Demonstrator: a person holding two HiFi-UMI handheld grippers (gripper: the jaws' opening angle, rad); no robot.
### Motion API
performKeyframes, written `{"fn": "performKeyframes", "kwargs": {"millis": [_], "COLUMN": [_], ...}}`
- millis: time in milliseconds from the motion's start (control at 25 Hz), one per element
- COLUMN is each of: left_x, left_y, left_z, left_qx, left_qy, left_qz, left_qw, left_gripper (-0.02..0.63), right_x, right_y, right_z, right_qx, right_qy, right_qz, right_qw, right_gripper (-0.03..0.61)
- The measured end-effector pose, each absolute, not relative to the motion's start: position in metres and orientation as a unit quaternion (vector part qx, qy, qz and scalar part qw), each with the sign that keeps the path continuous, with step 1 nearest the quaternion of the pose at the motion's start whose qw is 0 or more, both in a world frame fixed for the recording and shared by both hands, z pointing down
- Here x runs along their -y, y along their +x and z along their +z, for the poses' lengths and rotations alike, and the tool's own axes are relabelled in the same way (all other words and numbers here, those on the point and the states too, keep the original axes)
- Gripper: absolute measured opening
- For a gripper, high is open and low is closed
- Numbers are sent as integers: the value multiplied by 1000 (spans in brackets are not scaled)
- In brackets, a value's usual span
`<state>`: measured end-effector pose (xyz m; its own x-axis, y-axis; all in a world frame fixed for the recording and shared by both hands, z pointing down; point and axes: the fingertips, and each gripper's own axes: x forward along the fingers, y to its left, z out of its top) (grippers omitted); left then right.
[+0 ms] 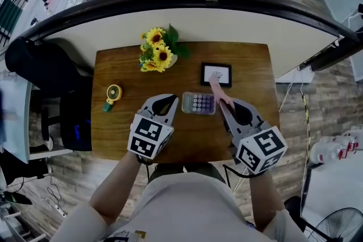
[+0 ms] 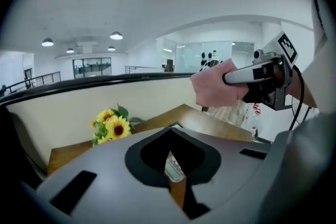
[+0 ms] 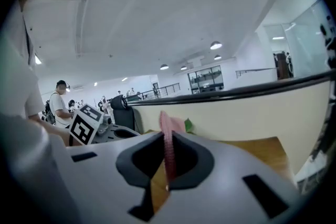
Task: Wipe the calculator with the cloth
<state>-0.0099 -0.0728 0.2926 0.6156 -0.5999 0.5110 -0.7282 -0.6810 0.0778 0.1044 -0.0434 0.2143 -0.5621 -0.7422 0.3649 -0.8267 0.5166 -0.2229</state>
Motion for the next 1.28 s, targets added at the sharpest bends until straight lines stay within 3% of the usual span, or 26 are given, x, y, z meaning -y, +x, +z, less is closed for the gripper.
{"fn": "performKeyframes", "kwargs": {"millis": [640,1000,1280], "left_x": [67,49,48], "left_y": [-52,-75,-72], "left_z": [73,58,88], "left_qx": [438,462,456], "left_qy": [896,883,886], "left_qz": [68,71,87], "left_qw": [-16,-44,-15], "left_gripper": [2,2,2], "right_x": [31,14,13], "right_y": [115,117,101], "right_z": [39,31,69], "right_qx": [876,876,883], "right_qy": [481,482,464], "right_qz": [29,27,62], "right_qw": [6,-5,29], "right_gripper": [18,18,18]}}
